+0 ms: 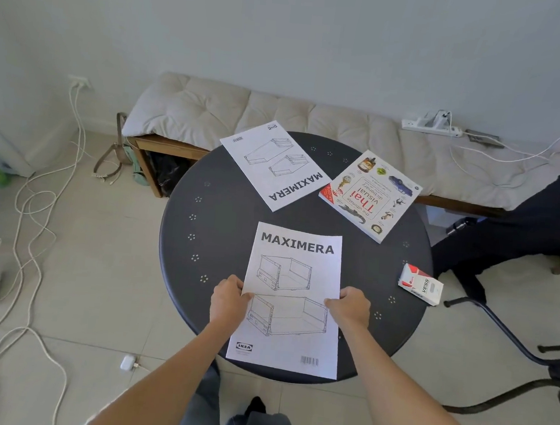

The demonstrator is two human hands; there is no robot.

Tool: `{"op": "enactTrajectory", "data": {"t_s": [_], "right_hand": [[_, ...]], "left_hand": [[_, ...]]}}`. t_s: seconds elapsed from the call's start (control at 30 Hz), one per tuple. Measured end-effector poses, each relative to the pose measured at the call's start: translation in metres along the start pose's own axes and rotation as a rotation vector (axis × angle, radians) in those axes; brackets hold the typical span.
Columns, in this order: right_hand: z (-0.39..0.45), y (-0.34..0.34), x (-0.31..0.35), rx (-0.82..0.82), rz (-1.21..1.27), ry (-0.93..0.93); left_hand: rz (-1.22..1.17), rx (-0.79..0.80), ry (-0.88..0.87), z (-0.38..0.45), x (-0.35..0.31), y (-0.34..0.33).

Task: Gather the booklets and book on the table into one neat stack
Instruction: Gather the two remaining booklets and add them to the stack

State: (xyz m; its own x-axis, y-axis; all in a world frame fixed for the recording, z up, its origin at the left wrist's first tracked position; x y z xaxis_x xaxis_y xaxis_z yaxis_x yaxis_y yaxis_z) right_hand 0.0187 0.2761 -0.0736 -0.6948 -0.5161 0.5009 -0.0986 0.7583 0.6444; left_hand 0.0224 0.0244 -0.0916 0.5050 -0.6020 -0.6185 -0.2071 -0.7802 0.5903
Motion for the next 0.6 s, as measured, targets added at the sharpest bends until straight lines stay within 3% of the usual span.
{"op": "enactTrajectory", "data": {"t_s": [0.2,0.43,0.6], "right_hand": [[-0.002,-0.002,0.0,-0.024,-0.226,0.017],[0.016,0.007,0.007,0.006,-0.225,-0.001],[0.031,0.023,0.047,-0.015,-0.213,0.057]], "left_hand": [[0.033,0.012,0.006,0.002,0.002,0.0],[0.03,0.028,0.038,0.009,-0.01,0.016],[-0.01,0.018,0.046,0.039,-0.029,0.053]]}}
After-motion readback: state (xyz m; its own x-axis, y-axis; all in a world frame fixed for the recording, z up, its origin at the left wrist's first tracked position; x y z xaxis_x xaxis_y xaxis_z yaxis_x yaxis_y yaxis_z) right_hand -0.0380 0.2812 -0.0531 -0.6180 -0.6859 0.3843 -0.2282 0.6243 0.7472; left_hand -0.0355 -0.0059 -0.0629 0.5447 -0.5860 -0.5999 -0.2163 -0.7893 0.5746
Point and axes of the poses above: each hand's wrist, its own z-axis towards the middle knuckle, its own y-axis out of the back of the hand, x = y × z, the point moved 3 cm from there along z, towards the middle knuckle, and after that the axes turned 8 degrees about x, right-handed, at the moved point
